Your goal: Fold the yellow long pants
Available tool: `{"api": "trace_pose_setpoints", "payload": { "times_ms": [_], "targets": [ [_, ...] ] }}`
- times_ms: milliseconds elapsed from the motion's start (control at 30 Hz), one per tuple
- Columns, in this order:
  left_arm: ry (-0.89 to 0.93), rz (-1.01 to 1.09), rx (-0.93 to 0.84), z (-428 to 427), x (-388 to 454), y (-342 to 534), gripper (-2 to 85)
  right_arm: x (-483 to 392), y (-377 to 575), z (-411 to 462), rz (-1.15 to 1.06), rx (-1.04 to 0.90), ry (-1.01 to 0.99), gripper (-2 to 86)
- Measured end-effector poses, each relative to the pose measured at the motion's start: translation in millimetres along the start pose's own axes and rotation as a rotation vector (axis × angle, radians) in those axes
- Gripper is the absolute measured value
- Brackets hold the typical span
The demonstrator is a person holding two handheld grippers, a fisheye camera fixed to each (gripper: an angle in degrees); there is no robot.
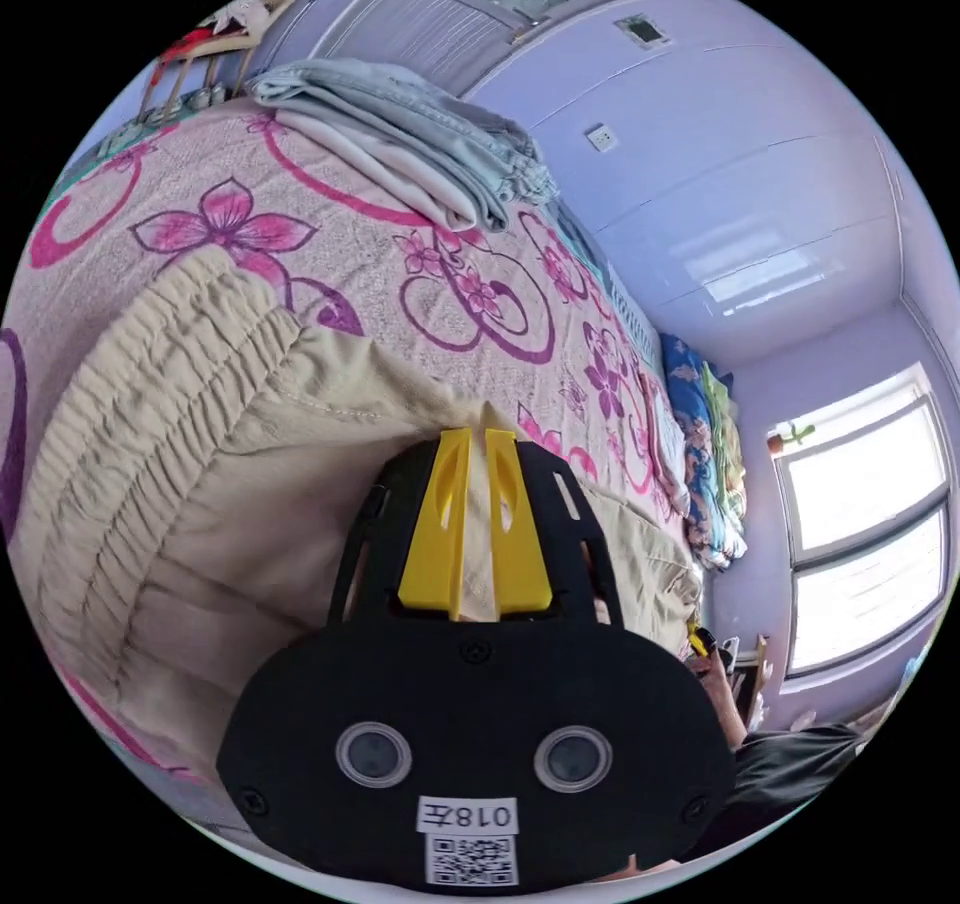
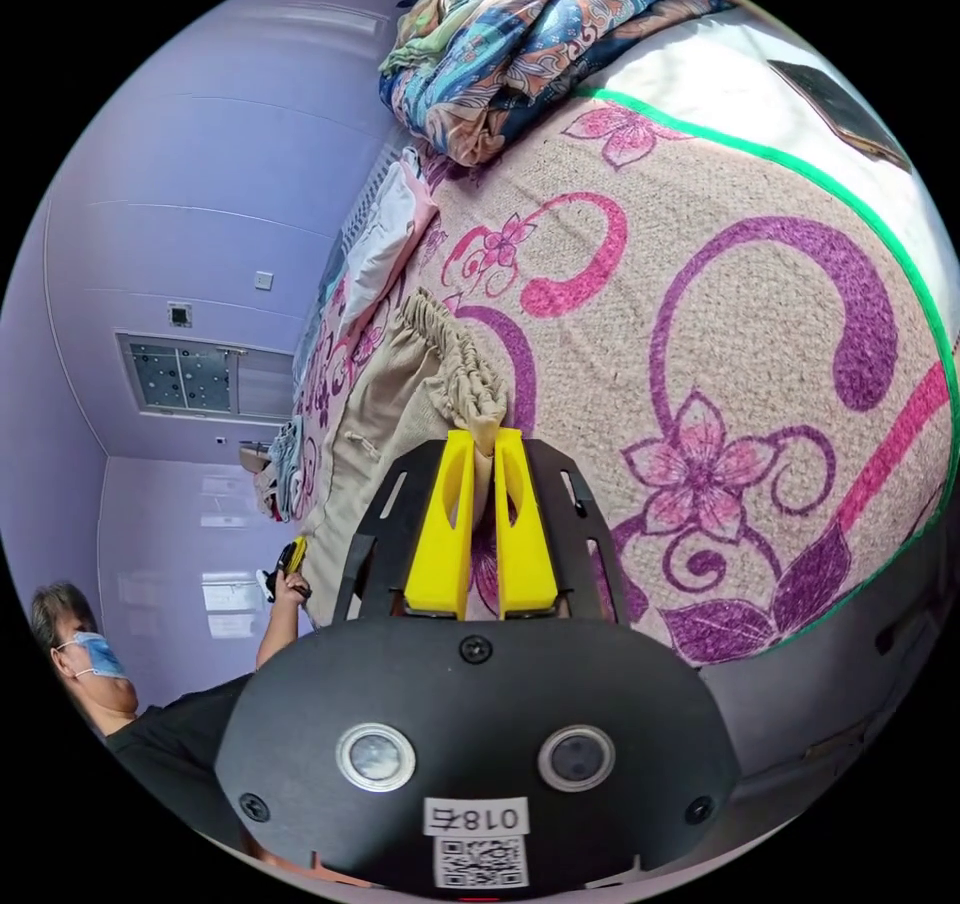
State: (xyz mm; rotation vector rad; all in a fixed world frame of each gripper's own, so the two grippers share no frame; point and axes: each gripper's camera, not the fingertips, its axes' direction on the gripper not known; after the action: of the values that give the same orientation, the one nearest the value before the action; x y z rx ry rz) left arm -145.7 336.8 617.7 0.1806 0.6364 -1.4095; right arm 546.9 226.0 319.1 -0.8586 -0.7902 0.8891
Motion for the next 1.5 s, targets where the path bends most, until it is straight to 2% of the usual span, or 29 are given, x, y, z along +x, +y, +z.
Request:
{"api": "trace_pose_setpoints", "payload": {
  "times_ms": [200,300,367,500,667,800,867,967,1067,1233,1333,1500],
  "targets": [
    [-0.005,0.277,0.130,-39,92,110,4.7,-11,33,19,0.038,0.099,-0.045,2.8],
    [0.091,0.417,0.064,-28,135,174,3.8,-39,55,30,-0.025,0.164,-0.051,2.8],
    [0.102,0.443,0.059,-29,144,204,3.1,-85,71,42,-0.176,0.182,-0.045,2.7],
    [0.134,0.320,0.121,-60,105,232,0.3,-192,111,83,-0.516,0.122,-0.005,2.8],
    [0.038,0.169,0.215,-115,44,260,-0.7,-355,246,199,-1.105,-0.004,0.152,3.1],
    [0.010,0.015,0.239,-138,1,291,-0.8,-396,360,308,-1.411,-0.108,0.307,3.8],
    [0.016,-0.024,0.250,-142,-10,303,-0.8,-388,425,384,-1.556,-0.203,0.434,4.6],
    [0.032,-0.045,0.254,-148,-18,313,-0.8,-364,476,442,-1.686,-0.265,0.574,5.5],
    [0.030,-0.025,0.263,-151,-15,314,-0.8,-362,500,445,-1.743,-0.225,0.564,7.7],
    [0.068,0.052,0.249,-135,13,299,-0.5,-357,522,423,-1.790,-0.333,0.411,8.3],
    [0.096,0.174,0.183,-111,56,281,0.4,-337,505,392,-1.677,-0.298,0.380,8.0],
    [0.061,0.437,-0.079,-40,147,251,4.7,-271,443,349,-1.424,-0.239,0.495,8.0]
  ]
}}
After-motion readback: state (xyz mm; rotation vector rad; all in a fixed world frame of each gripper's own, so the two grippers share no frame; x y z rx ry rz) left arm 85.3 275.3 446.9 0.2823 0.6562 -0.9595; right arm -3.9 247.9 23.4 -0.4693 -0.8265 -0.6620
